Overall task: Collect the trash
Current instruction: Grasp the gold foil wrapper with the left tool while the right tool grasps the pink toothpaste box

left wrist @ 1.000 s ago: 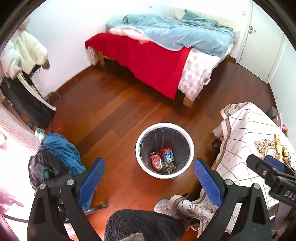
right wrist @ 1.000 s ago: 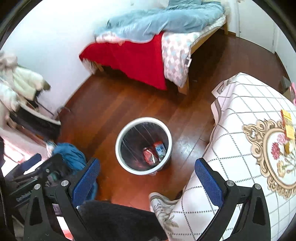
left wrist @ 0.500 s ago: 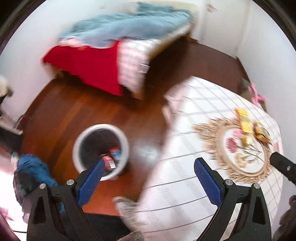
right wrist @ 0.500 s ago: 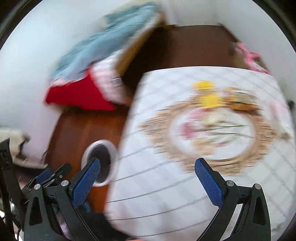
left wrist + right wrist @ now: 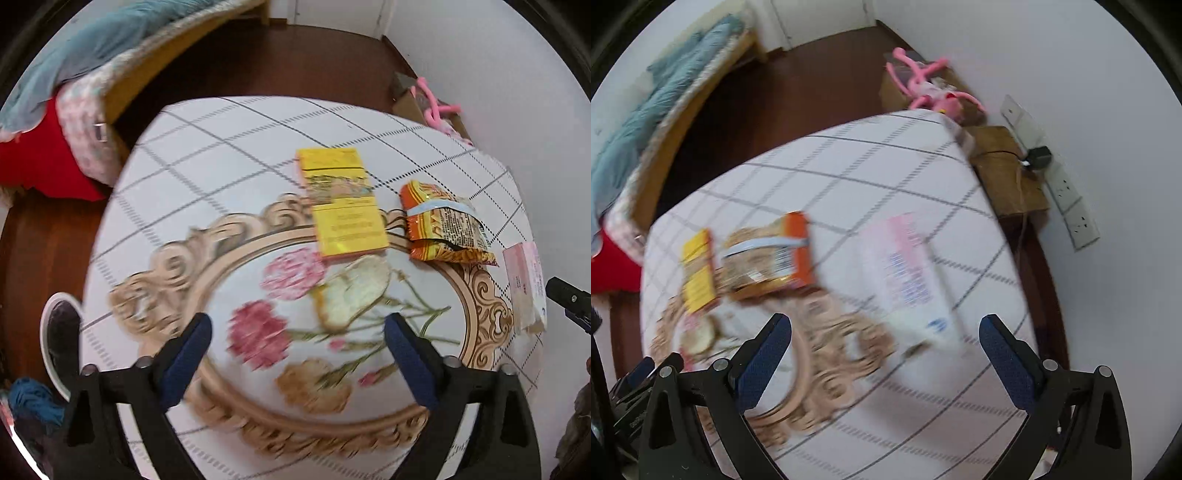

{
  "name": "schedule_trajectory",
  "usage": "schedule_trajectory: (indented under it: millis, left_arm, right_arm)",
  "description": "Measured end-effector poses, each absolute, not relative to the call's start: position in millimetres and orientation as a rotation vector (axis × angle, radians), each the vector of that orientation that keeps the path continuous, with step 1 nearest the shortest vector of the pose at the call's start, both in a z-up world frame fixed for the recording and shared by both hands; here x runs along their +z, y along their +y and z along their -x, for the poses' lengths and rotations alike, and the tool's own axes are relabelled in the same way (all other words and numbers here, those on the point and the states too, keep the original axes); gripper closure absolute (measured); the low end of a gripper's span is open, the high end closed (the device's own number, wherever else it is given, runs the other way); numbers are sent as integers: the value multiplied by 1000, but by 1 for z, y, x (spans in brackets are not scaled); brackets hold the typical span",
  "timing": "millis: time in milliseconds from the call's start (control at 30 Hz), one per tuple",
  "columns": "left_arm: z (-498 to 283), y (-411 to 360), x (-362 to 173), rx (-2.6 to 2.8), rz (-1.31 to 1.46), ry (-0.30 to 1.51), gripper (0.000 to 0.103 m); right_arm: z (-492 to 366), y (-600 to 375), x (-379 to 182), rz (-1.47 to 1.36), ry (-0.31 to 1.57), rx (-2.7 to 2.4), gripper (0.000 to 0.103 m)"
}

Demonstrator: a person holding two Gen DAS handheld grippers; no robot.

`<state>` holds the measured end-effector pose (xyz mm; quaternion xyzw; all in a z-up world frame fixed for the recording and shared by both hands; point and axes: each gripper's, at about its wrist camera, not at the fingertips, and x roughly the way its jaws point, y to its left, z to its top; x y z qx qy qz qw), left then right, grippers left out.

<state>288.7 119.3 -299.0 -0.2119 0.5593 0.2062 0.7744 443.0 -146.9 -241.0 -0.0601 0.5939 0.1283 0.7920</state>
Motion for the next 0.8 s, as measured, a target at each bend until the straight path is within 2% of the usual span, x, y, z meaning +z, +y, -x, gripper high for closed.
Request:
schedule_trajectory:
  millis: [167, 267, 367, 467, 533, 600, 800]
  left_arm:
    - [-302, 116, -316, 426, 476, 1250, 57]
    - [-304, 114, -319, 417, 492, 1248, 65]
    - [-306, 113, -319, 407, 490, 1235, 82]
    - [-306, 112, -317, 415, 467, 1227, 93]
    - [-305, 112, -316, 417, 459, 1223, 96]
    - [-304, 112, -314, 423, 448, 1216, 96]
    - [-294, 109, -300, 444, 399, 1176, 97]
  right_arm:
    - [-460, -149, -263, 144, 1315, 271, 6]
    - [-465, -145, -275, 162, 1327, 280, 10]
    - [-468, -143, -286, 169, 1338, 290, 16]
    - [-471, -141, -293, 162, 1346, 297, 20]
    - [-472, -141, -297, 162, 1348, 299, 29]
    - [-472, -141, -299, 167, 1346, 303, 46]
    - [-462, -139, -288, 179, 1310, 334, 48]
